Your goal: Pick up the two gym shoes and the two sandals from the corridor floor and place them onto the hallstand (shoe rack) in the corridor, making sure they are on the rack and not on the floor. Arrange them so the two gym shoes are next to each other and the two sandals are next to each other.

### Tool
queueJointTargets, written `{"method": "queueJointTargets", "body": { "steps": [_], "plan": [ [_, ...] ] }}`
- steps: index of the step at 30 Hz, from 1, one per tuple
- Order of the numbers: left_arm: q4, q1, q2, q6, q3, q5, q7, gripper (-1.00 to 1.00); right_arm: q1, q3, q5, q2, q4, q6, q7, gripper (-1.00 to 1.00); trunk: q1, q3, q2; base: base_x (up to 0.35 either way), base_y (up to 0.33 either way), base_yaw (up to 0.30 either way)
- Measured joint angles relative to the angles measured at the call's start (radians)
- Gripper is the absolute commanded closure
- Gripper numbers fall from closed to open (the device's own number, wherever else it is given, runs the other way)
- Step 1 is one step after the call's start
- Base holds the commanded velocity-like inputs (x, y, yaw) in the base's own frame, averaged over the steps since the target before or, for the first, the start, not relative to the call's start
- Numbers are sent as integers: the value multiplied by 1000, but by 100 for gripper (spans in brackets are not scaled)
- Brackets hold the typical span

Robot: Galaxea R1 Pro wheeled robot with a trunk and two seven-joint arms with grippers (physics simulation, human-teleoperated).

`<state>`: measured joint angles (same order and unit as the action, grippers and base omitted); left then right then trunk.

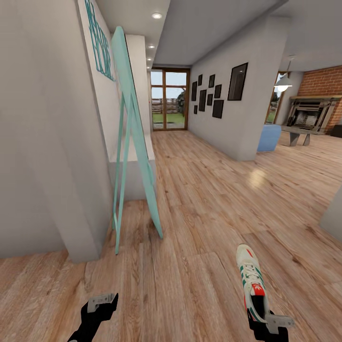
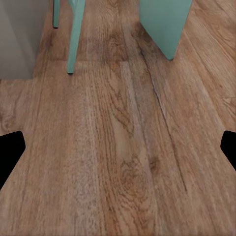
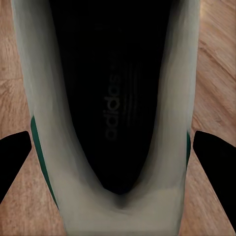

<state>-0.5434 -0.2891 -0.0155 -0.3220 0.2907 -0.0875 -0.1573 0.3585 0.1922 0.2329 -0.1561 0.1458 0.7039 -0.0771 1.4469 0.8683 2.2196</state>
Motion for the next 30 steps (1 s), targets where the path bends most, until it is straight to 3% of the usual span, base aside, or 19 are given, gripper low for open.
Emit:
{"method": "queueJointTargets", "body": {
  "steps": [8, 11, 13, 16, 19, 21, 23, 26, 29, 30],
  "plan": [
    [0, -4, 5, 2, -1, -7, -4, -100, 0, -10, 5, -8, 10, -4, -2, 100, 0, 0, 0, 0, 0, 0],
    [0, -12, 48, 13, -4, -11, -6, -100, 1, -26, 9, -43, 64, -21, -7, 100, 0, 0, 0, 0, 0, 0],
    [1, -20, 98, 21, -11, -13, -11, -100, 7, -77, 16, -84, 150, -131, -13, 100, 0, 0, 0, 0, 0, 0],
    [0, -63, 162, 82, -17, -38, -25, -100, 27, -163, 16, -122, 323, -380, -16, 100, 0, 0, 0, 0, 0, 0],
    [0, -117, 200, 203, -31, -101, -117, -100, 39, -256, 7, -136, 551, -630, -17, 100, 0, 0, 0, 0, 0, 0],
    [0, -149, 207, 258, -34, -142, -173, -100, 42, -282, 9, -139, 659, -727, -16, 100, 0, 0, 0, 0, 0, 0],
    [2, -185, 210, 300, -37, -191, -216, -100, 47, -296, 10, -140, 761, -812, -16, 100, 0, 0, 0, 0, 0, 0],
    [5, -233, 205, 360, -49, -310, -274, -100, 68, -308, 6, -141, 921, -947, -15, 100, 0, 0, 0, 0, 0, 0],
    [4, -254, 195, 390, -64, -388, -322, -100, 88, -317, 6, -145, 1019, -1059, -13, 100, 0, 0, 0, 0, 0, 0],
    [4, -258, 193, 393, -66, -399, -333, -100, 91, -320, 7, -147, 1038, -1084, -13, 100, 0, 0, 0, 0, 0, 0]
  ]
}}
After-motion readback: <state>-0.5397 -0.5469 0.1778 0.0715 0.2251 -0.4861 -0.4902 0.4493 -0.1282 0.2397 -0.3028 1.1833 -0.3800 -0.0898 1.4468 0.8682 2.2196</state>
